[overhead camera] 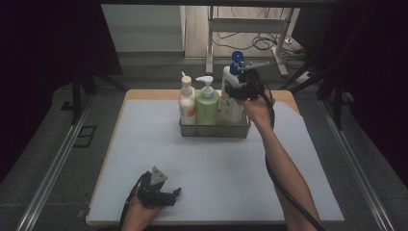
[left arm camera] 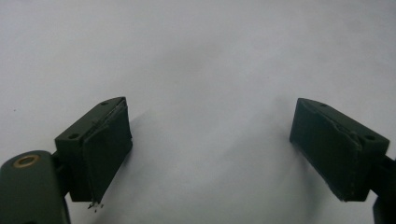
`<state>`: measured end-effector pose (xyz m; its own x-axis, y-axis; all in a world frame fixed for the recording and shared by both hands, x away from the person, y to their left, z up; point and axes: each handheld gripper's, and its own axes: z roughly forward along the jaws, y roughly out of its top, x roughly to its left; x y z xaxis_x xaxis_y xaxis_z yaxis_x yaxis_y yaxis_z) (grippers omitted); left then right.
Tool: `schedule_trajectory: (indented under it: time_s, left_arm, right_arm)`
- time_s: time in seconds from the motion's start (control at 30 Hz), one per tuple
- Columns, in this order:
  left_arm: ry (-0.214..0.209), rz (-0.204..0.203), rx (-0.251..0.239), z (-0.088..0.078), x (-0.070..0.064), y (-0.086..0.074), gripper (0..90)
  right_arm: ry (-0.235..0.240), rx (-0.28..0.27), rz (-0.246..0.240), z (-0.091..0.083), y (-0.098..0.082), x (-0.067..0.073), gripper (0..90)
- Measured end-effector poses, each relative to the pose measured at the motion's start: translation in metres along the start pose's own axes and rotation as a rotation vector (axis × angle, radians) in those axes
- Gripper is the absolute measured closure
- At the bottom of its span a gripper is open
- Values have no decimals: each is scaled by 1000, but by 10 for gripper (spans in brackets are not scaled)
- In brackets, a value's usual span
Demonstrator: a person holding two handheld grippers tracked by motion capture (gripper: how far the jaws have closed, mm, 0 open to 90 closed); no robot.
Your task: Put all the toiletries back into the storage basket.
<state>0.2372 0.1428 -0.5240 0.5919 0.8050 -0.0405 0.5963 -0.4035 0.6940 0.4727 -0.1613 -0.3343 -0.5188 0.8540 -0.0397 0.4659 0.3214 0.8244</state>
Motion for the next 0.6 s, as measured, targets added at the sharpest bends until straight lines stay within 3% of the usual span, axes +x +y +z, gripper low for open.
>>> schedule_trajectory:
  time_s: [0.13,0.6]
  left_arm:
    - [0,1,1,0,0,0,124]
    - [-1,2,4,0,0,0,124]
  right_arm:
    - [0,11,-4,10,-5,1,403]
    - [20,44,4,16,-22,-4,404]
